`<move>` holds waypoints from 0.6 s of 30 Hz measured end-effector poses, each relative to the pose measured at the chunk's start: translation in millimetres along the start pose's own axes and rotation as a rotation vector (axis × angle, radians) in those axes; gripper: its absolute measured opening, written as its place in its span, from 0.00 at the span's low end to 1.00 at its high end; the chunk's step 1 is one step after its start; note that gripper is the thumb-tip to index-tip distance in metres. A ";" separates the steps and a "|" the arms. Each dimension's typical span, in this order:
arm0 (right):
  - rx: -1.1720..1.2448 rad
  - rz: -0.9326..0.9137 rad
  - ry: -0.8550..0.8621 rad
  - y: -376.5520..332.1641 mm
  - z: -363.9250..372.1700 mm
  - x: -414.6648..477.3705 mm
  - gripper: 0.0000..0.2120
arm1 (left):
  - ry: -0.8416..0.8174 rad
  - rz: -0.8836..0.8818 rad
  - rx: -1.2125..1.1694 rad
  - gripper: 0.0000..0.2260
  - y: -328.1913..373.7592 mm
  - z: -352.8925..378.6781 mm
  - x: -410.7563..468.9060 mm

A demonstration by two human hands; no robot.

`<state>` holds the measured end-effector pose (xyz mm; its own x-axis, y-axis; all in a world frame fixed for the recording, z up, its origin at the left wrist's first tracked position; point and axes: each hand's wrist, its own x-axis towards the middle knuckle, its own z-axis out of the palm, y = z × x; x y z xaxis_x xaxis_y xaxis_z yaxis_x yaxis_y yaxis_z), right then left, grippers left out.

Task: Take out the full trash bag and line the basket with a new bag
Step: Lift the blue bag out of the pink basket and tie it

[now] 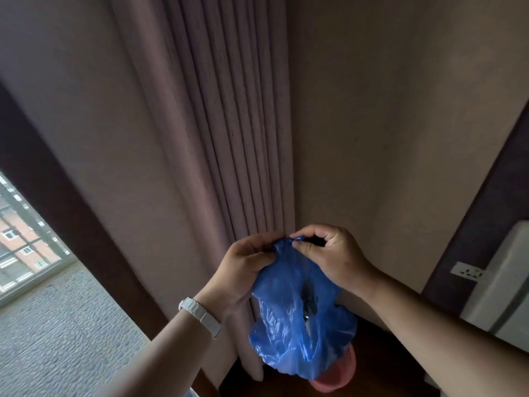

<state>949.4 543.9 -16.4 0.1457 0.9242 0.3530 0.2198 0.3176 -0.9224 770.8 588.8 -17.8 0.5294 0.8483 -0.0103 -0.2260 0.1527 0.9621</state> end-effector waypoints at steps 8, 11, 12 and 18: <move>0.037 0.044 0.009 1.6 0.3 -4.2 0.09 | 0.141 0.085 0.067 0.11 -2.1 11.9 1.5; 0.021 0.031 -0.009 1.1 1.6 -5.3 0.11 | 0.209 0.139 0.101 0.08 -3.3 14.6 1.5; 0.013 0.023 -0.023 0.8 2.4 -5.6 0.11 | 0.215 0.148 0.097 0.09 -4.0 14.8 1.7; 0.050 0.030 -0.039 2.3 3.6 -5.1 0.07 | 0.216 0.141 -0.061 0.07 -7.7 16.5 -0.5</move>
<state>945.6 540.7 -20.8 0.1137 0.9408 0.3192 0.1670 0.2986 -0.9396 785.7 578.9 -20.7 0.3041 0.9508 0.0587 -0.3376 0.0500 0.9400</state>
